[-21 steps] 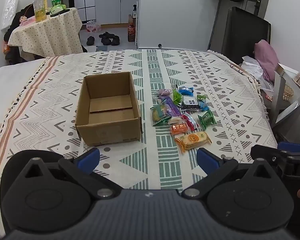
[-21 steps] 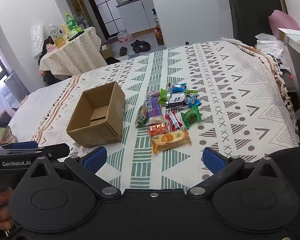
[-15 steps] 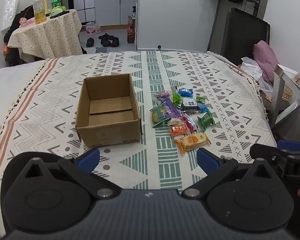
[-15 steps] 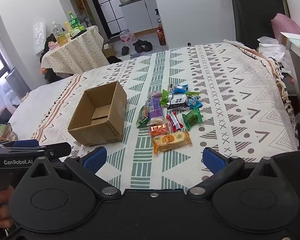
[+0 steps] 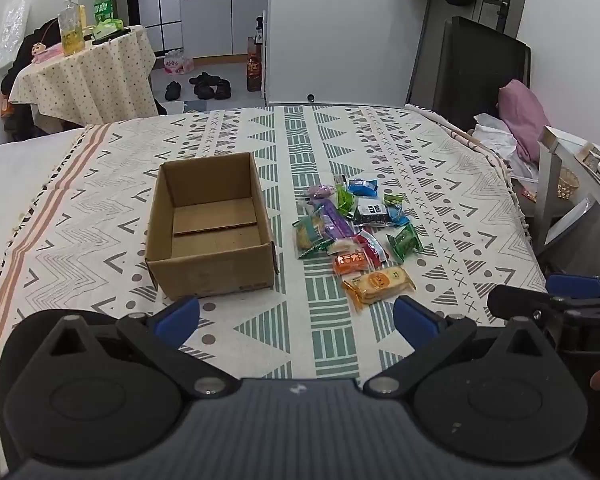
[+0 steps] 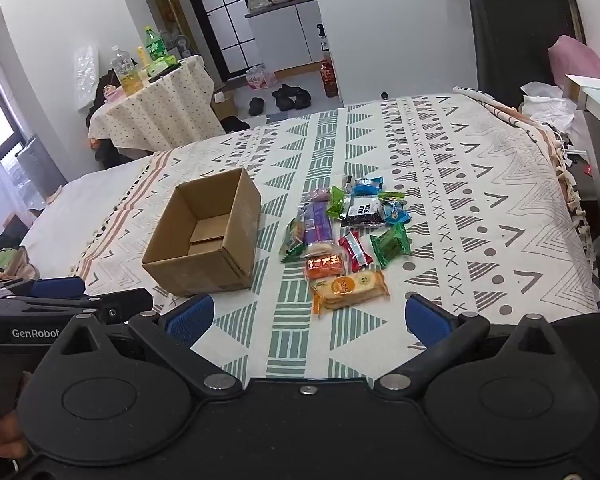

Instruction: Organize snacks

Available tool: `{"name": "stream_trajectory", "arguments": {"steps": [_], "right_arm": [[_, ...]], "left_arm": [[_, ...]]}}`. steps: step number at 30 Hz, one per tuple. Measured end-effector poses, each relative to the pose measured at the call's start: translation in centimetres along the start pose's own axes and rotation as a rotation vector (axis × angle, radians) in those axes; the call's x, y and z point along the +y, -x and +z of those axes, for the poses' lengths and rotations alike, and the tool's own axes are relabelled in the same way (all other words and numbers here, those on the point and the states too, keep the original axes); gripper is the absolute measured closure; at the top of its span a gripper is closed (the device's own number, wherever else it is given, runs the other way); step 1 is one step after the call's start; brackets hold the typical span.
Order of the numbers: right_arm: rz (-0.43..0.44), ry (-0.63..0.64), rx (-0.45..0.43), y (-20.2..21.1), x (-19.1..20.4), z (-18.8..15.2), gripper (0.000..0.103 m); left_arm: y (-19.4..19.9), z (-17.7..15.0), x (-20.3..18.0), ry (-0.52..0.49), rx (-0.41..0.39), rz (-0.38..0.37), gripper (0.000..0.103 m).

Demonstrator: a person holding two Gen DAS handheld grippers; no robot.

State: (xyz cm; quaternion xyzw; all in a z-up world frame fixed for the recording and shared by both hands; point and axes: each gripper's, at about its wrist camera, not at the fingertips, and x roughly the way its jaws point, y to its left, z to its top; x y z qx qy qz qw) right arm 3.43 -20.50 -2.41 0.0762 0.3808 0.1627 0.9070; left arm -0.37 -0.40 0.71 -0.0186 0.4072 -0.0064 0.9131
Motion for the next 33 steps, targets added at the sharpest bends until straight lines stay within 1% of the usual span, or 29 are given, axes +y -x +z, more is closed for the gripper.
{"name": "stream_trajectory", "arguments": {"steps": [15, 33], "right_arm": [[-0.005, -0.013, -0.008, 0.29, -0.36, -0.15, 0.0], [-0.01, -0.008, -0.01, 0.23, 0.04, -0.33, 0.0]], "left_arm": [[0.1, -0.31, -0.45, -0.004, 0.0, -0.003, 0.0], [0.14, -0.23, 0.11, 0.013, -0.001, -0.01, 0.0]]}}
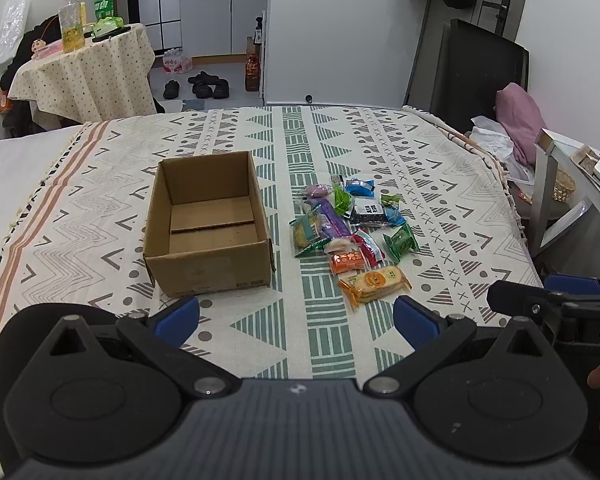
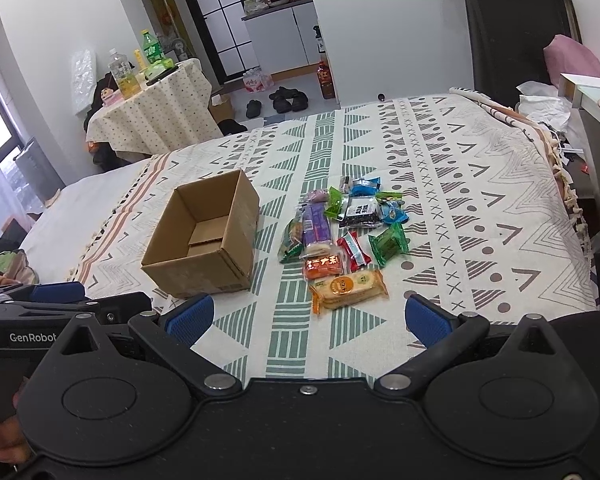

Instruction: Organize snacks

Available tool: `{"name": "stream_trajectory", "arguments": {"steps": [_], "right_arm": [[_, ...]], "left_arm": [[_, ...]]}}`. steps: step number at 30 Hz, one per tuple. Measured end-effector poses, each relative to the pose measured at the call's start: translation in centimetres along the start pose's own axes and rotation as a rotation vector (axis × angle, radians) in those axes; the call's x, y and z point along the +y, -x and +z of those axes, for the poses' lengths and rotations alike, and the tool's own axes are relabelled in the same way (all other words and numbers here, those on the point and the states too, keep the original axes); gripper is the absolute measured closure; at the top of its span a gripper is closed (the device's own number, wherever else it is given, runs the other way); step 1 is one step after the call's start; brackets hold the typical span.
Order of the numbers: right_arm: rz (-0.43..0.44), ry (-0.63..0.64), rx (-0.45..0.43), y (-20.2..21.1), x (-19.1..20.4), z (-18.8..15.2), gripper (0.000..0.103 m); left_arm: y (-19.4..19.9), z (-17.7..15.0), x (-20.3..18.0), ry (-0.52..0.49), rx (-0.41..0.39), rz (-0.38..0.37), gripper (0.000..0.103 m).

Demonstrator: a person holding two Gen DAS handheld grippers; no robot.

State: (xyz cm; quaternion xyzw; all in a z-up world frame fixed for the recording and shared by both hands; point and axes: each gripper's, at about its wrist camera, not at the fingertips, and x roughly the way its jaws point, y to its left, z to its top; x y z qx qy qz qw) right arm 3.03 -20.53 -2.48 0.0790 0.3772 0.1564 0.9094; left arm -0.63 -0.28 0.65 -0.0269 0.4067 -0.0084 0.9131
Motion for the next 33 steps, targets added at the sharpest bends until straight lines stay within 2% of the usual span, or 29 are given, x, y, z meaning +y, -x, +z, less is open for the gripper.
{"name": "stream_trajectory", "arguments": {"steps": [17, 33], "right_arm": [[-0.002, 0.002, -0.002, 0.09, 0.02, 0.09, 0.0], [-0.012, 0.013, -0.002, 0.24, 0.12, 0.31, 0.0]], "left_arm": [[0.09, -0.1, 0.03, 0.0, 0.0, -0.002, 0.0], [-0.05, -0.3, 0.45, 0.042, -0.004, -0.007, 0.0]]}}
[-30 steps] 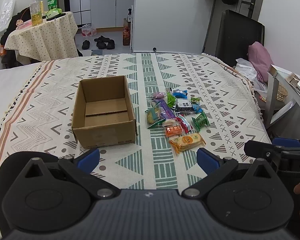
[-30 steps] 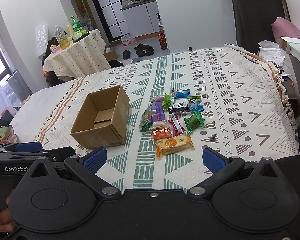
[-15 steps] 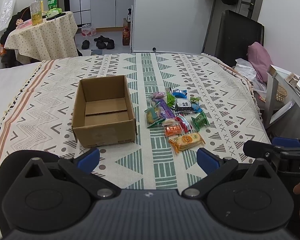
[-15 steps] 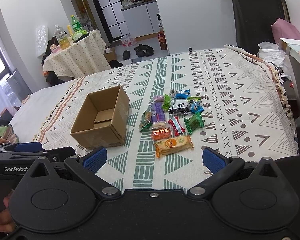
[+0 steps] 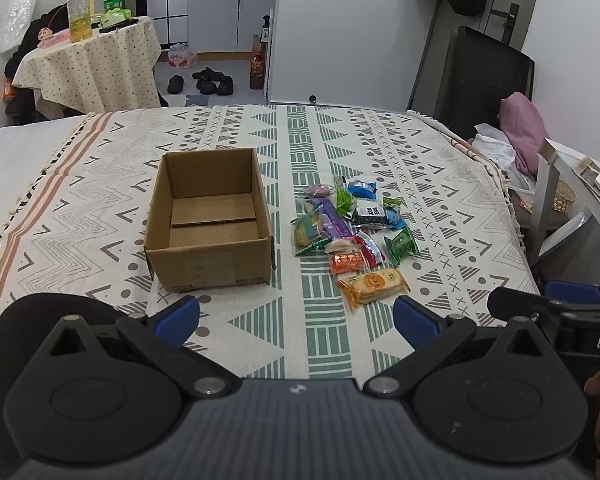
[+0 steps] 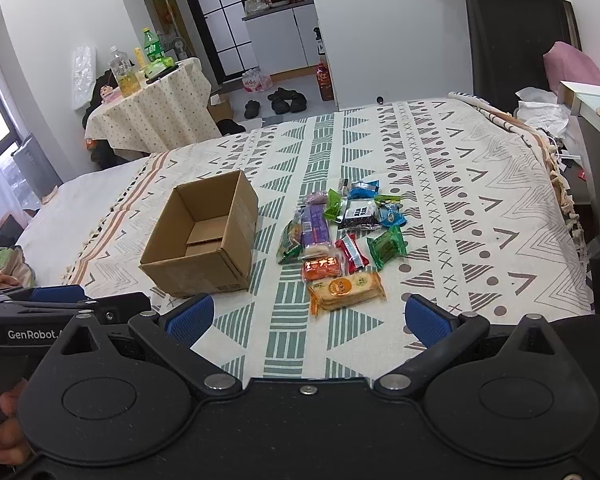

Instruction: Organize snacks

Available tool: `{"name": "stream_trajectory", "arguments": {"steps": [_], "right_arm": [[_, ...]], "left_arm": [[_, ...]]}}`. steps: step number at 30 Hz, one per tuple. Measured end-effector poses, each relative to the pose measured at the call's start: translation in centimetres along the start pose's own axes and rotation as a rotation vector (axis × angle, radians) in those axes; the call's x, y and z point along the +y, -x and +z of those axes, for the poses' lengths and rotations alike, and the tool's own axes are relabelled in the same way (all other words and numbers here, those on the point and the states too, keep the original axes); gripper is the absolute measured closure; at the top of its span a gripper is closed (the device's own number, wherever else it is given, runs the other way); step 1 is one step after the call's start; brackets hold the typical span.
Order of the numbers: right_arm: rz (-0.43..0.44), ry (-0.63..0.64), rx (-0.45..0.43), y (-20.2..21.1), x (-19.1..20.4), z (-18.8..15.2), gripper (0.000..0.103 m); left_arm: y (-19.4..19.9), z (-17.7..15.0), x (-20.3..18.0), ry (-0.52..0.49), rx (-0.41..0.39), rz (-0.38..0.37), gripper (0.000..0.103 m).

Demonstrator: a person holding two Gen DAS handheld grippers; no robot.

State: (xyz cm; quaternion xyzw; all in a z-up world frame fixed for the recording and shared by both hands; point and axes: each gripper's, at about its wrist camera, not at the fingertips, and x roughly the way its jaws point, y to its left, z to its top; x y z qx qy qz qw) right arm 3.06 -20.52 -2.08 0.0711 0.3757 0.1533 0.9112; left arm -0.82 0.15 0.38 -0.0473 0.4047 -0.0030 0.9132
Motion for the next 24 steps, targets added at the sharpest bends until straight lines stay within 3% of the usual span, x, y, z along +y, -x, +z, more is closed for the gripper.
{"name": "stream_trajectory", "arguments": {"steps": [11, 24], "right_arm": [[-0.011, 0.01, 0.028, -1.0, 0.4, -0.3, 0.0], [-0.012, -0.061, 0.018, -3.3, -1.8, -0.1, 0.0]], "left_arm": [[-0.8, 0.2, 0.6, 0.012, -0.022, -0.004, 0.001], [-4.1, 0.4, 0.2, 0.039, 0.017, -0.037, 0.001]]}}
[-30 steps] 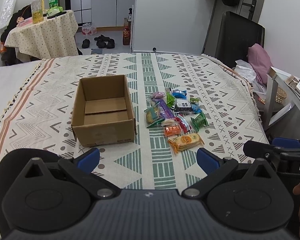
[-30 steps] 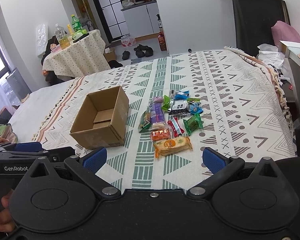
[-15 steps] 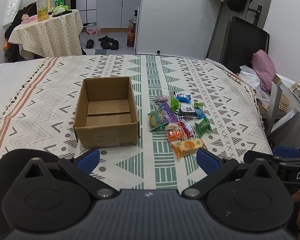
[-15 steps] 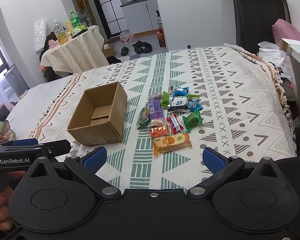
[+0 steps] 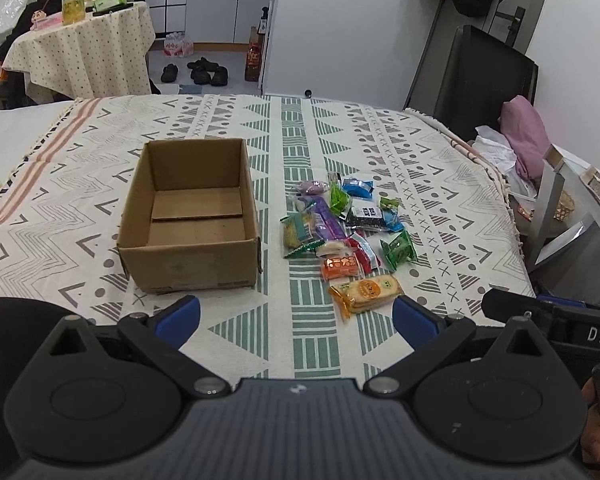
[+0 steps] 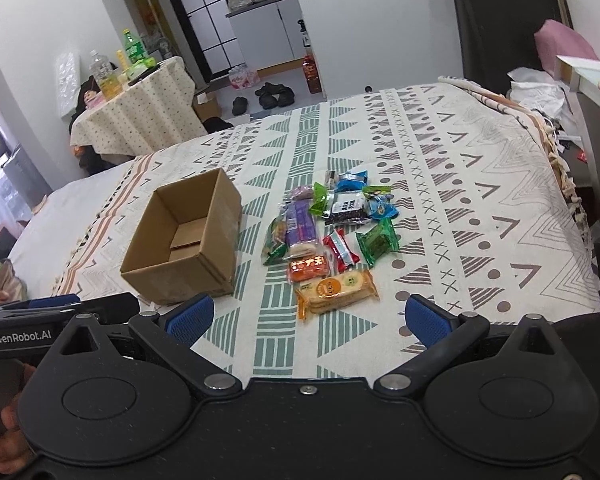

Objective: Organize snacks
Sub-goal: 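Move the left gripper to the orange-wrapped cake while the right gripper approaches the green candy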

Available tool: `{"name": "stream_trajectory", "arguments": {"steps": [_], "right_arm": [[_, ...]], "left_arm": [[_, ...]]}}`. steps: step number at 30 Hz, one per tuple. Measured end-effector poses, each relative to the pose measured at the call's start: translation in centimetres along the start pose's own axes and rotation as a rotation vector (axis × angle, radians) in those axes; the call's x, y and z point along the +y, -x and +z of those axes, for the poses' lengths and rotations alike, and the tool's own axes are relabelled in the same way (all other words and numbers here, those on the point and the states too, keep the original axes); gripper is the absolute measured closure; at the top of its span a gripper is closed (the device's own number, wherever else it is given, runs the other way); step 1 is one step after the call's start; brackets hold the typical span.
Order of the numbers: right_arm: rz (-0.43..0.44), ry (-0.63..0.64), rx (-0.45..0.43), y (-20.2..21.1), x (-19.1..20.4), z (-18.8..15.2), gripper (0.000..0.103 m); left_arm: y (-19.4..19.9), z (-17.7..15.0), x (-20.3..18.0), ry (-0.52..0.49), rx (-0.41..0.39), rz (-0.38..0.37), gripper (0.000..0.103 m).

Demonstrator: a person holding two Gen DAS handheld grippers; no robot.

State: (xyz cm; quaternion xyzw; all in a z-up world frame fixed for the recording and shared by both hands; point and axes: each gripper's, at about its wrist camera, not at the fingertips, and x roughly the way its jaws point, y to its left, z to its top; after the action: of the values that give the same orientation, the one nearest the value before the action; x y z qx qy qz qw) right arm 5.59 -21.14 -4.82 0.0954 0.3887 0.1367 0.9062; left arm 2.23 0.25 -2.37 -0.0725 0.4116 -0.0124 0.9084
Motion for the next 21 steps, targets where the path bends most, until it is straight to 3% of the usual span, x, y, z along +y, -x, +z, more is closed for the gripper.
{"name": "stream_trajectory", "arguments": {"steps": [21], "right_arm": [[0.035, -0.137, 0.074, -5.1, -5.2, -0.2, 0.0]], "left_arm": [[-6.8, 1.2, -1.4, 0.056, 0.111, 0.01, 0.001]]}}
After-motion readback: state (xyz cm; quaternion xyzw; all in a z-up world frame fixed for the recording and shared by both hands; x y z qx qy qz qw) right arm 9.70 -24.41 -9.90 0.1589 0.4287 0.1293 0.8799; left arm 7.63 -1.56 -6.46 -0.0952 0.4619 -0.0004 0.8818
